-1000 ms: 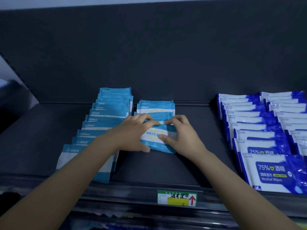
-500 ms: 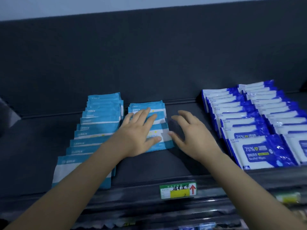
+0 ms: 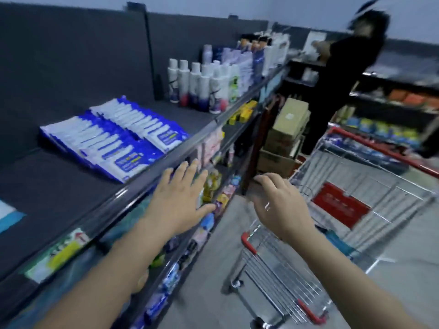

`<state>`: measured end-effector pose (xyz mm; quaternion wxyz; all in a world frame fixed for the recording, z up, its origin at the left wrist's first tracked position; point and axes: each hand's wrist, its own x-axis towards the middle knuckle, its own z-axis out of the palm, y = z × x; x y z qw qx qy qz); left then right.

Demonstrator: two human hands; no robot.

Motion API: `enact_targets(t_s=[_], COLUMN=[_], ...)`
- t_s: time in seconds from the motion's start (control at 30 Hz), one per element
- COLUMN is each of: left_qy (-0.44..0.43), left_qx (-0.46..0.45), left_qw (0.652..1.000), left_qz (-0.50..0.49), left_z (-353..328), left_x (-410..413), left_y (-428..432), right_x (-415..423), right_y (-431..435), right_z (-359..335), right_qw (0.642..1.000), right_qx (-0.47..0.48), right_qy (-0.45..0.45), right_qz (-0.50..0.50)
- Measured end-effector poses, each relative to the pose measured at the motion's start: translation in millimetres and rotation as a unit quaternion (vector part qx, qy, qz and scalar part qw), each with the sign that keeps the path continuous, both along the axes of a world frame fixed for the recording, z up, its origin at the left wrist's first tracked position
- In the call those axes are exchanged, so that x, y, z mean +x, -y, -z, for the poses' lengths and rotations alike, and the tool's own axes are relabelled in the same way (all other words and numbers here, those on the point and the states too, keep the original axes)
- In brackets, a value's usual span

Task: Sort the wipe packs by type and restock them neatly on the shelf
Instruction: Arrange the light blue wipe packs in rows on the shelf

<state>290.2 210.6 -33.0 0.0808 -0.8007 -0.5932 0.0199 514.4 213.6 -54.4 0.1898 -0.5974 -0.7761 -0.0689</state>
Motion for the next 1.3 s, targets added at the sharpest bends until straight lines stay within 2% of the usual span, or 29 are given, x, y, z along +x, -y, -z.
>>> enact_targets(t_s=[0.13,0.23,0.43,0.57,0.77,0.87,0.97,1.13,1.3], left_qy=[-0.001,-0.01,-0.015,0.009,0.026,0.035,0.056,0.072,0.073], left_qx=[-0.017,-0.024,-0.097,-0.19,-0.228,-0.228,-0.242,-0.318,-0.377], left_qw=[0.997,0.994,0.993,0.981,0.973,0.973,0.968,0.943,0.917], left_qz=[0.071,0.103,0.07,0.034,-0.002,-0.017,-0.029,-0.072,-0.11], left_z=[18.8,42.0,117.6,153.1,198.8,223.2,254.8,310.5,339.8], left_x=[117.2,212.7,395.9,479.6,550.6,576.9,601.3,629.5,630.2], left_y=[-11.4,-20.5,-45.0,-51.1,-91.3,-124.2,-159.8,-204.0,-209.6], right_x=[117.1,206.1,391.0,472.7,527.0,537.3,551.4,569.7,564.7], right_y=[16.5,21.4,7.2,-15.8,-109.9,-158.4,-202.5,-279.3,-299.5], right_z=[10.2,28.4,91.0,110.1,125.0,151.0,191.0,257.2,325.4], right_qw=[0.994,0.987,0.974,0.968,0.96,0.942,0.912,0.862,0.772], right_qx=[-0.037,-0.075,-0.181,-0.237,-0.276,-0.328,-0.39,-0.469,-0.601], right_qy=[-0.02,-0.028,-0.039,0.004,0.045,0.055,0.104,0.159,0.166], right_qz=[0.103,0.139,0.132,0.086,-0.015,-0.049,-0.076,-0.108,-0.125])
